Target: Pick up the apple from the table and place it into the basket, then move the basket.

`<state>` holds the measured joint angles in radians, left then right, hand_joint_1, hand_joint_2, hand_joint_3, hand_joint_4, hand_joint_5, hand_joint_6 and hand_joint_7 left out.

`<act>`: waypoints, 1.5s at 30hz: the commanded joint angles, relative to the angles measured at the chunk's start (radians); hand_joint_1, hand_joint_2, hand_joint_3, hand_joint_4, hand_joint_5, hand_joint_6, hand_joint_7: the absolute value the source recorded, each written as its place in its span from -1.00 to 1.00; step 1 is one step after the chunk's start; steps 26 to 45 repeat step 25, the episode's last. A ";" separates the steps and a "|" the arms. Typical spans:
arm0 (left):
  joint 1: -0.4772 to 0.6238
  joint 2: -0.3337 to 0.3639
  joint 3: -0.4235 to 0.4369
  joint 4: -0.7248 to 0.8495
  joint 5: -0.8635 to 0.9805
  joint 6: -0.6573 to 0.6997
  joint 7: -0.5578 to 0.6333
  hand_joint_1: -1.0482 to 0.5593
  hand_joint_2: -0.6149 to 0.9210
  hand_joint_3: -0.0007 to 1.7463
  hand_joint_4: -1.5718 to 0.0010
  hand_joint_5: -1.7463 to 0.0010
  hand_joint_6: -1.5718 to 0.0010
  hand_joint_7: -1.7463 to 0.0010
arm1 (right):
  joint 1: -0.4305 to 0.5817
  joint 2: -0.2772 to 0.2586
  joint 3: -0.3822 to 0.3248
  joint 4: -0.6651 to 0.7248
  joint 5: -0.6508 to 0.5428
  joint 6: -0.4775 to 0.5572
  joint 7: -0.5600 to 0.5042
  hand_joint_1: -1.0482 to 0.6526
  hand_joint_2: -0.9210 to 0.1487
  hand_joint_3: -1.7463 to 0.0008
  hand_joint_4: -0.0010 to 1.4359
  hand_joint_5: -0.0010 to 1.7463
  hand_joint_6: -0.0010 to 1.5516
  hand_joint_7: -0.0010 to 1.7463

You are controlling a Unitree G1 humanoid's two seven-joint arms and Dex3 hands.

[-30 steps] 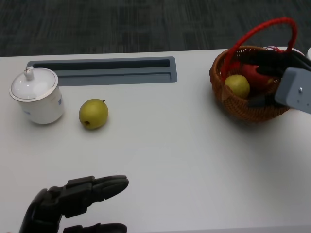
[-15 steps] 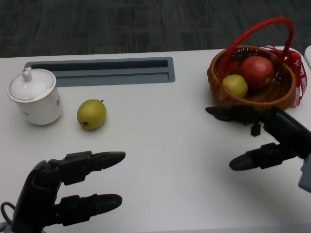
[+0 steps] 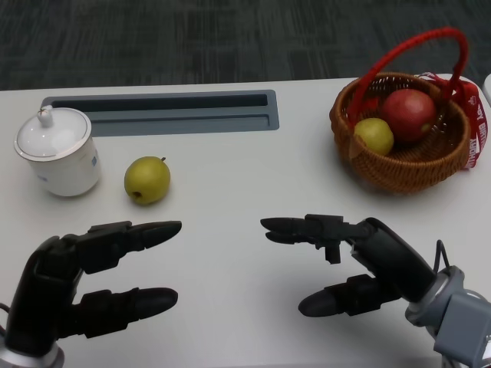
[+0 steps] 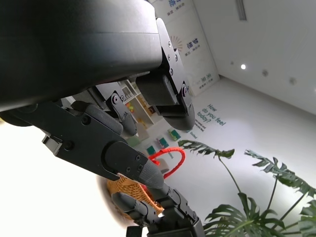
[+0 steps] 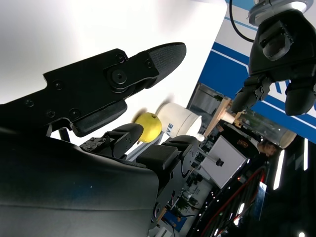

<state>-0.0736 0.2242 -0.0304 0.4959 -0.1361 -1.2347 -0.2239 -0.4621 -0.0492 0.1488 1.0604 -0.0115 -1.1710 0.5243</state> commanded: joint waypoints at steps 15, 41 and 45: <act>0.026 0.036 0.031 -0.012 -0.046 0.028 -0.060 -0.19 0.79 -1.00 -0.23 0.99 -0.11 0.99 | 0.020 0.009 0.001 0.052 -0.115 -0.060 -0.114 -0.38 -0.85 1.00 0.00 -0.99 -0.18 -1.00; 0.041 0.035 0.027 -0.039 -0.038 0.036 -0.072 -0.21 0.78 -1.00 -0.24 0.99 -0.13 0.99 | 0.008 -0.004 -0.008 0.066 -0.111 -0.094 -0.123 -0.36 -0.84 1.00 -0.02 -1.00 -0.19 -1.00; 0.041 0.035 0.027 -0.039 -0.038 0.036 -0.072 -0.21 0.78 -1.00 -0.24 0.99 -0.13 0.99 | 0.008 -0.004 -0.008 0.066 -0.111 -0.094 -0.123 -0.36 -0.84 1.00 -0.02 -1.00 -0.19 -1.00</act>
